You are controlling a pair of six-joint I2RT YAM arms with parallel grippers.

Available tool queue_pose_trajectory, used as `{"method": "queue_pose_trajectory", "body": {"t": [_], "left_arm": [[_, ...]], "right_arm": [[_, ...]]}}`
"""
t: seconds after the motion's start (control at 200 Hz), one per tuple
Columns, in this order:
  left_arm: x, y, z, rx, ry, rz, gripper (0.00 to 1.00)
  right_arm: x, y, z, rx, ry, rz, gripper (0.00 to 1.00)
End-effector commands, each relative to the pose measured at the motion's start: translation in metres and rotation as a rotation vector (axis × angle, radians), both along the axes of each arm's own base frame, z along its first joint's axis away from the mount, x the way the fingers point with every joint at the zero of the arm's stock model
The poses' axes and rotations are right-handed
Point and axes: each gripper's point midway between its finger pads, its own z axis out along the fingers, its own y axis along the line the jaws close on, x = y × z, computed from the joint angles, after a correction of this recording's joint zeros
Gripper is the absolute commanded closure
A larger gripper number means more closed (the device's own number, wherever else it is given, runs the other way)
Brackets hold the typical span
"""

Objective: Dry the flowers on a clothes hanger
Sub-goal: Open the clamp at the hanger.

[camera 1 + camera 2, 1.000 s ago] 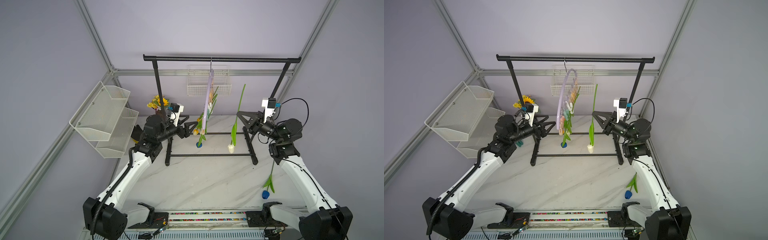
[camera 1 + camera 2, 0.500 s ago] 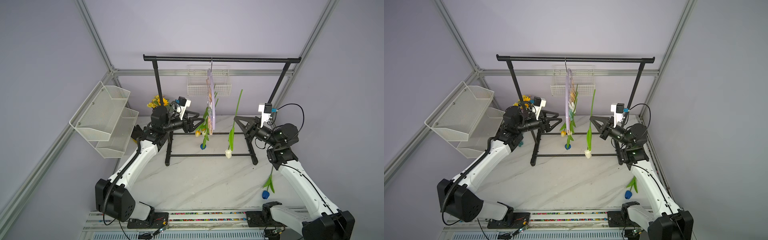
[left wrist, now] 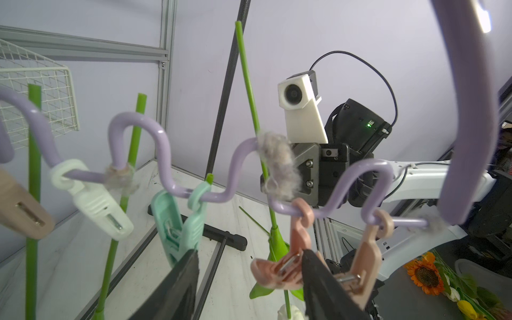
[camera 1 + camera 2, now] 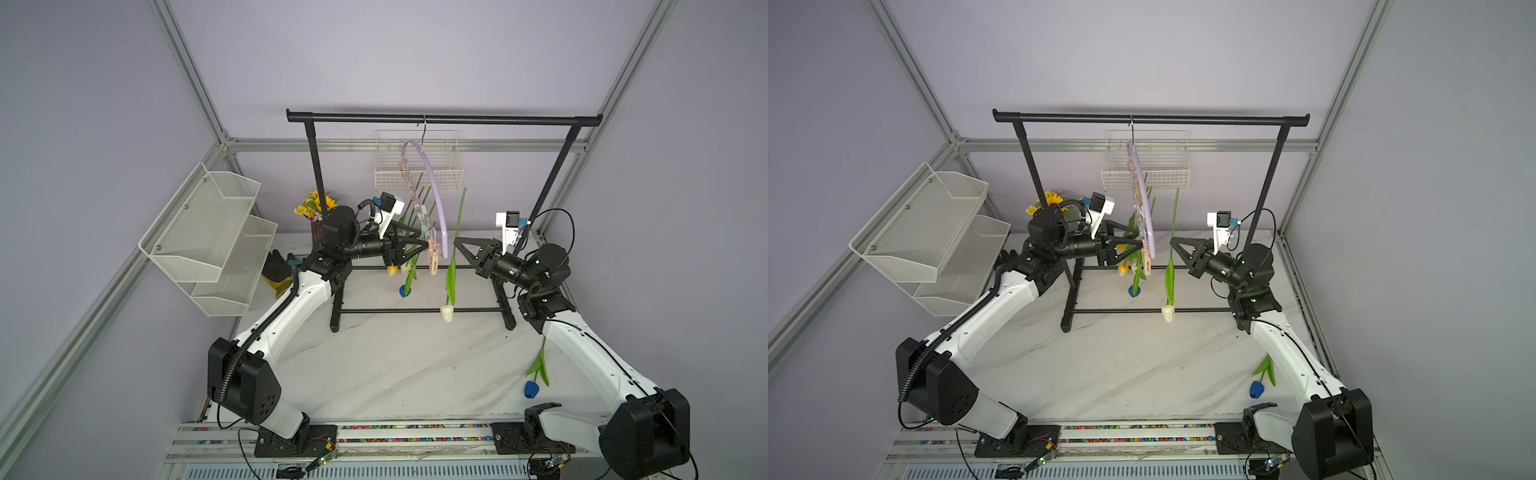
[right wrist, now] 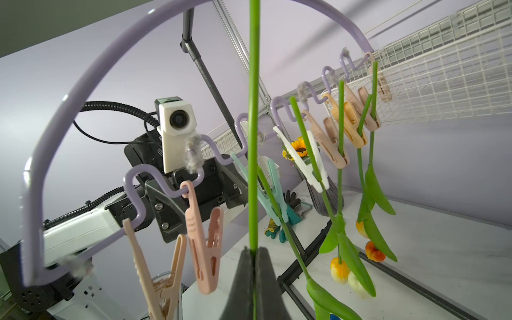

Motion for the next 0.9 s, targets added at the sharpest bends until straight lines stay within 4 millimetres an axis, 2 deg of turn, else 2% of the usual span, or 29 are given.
{"method": "queue_pose_trajectory", "body": {"t": [0.0, 0.29, 0.69, 0.785, 0.895], "left_arm": [[-0.005, -0.003, 0.012, -0.006, -0.053, -0.015, 0.41], [0.009, -0.012, 0.011, 0.008, -0.037, 0.043, 0.43], [0.006, -0.036, 0.008, 0.02, -0.031, 0.071, 0.44], [0.015, -0.036, 0.007, 0.026, -0.025, 0.11, 0.45], [0.024, -0.036, 0.006, 0.037, -0.02, 0.151, 0.39]], "right_arm": [[0.002, 0.003, 0.009, 0.002, -0.029, -0.012, 1.0], [0.011, 0.008, 0.013, 0.028, -0.022, -0.029, 1.0], [0.023, 0.013, 0.018, 0.053, -0.02, -0.054, 1.0], [0.024, 0.014, 0.018, 0.052, -0.02, -0.056, 1.0], [0.025, 0.014, 0.019, 0.054, -0.02, -0.06, 1.0]]}}
